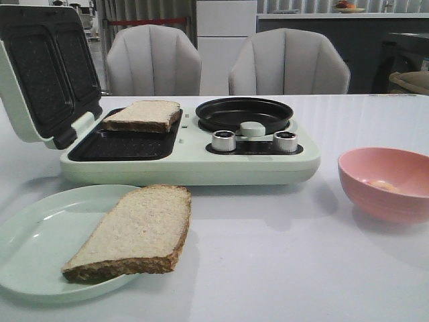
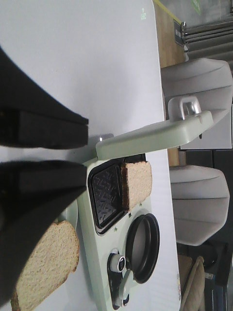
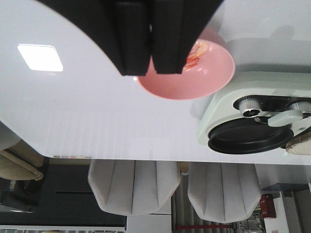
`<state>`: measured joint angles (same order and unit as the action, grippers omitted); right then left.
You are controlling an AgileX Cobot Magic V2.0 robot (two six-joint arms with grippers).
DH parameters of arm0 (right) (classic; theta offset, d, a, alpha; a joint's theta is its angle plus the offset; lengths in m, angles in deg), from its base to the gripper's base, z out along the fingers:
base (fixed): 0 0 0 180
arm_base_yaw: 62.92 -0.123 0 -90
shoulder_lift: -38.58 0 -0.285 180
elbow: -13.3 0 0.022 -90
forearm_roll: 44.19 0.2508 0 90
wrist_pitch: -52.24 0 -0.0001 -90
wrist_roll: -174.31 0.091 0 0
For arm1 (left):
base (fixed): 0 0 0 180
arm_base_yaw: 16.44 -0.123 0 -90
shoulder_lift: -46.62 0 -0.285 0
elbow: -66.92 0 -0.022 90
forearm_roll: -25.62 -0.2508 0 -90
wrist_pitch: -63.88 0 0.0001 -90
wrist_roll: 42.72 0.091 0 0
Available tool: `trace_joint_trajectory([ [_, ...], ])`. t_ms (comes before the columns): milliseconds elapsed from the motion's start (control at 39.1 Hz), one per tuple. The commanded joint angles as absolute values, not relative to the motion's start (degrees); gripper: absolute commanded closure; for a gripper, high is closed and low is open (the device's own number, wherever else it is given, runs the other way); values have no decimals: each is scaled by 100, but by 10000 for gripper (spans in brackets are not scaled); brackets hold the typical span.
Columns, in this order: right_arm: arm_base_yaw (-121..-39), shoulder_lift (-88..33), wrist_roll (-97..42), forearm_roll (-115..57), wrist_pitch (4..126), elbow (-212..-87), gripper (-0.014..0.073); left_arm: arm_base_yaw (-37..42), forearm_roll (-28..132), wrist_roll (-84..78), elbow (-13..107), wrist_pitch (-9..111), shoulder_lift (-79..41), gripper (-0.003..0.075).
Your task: Make breakfast with bread and shrimp
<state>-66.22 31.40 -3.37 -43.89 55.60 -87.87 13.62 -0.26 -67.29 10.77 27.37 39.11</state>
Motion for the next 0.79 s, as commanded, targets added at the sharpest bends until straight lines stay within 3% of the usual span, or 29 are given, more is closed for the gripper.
trace_joint_trajectory([
  [0,-6591,3263,-375,-4419,4566,-8891,453,1388,-126,-6772,1213,3201,3986,535],
  [128,-6591,3263,-350,-4387,3939,-9083,453,1388,-126,-6772,1213,3213,3986,535],
  [435,-6591,2228,-340,-4299,6465,-10845,453,1388,-134,-6772,1213,3257,3986,535],
  [767,-6591,1895,-340,-4116,6686,-11002,451,1388,-166,-6772,1213,3257,3986,535],
])
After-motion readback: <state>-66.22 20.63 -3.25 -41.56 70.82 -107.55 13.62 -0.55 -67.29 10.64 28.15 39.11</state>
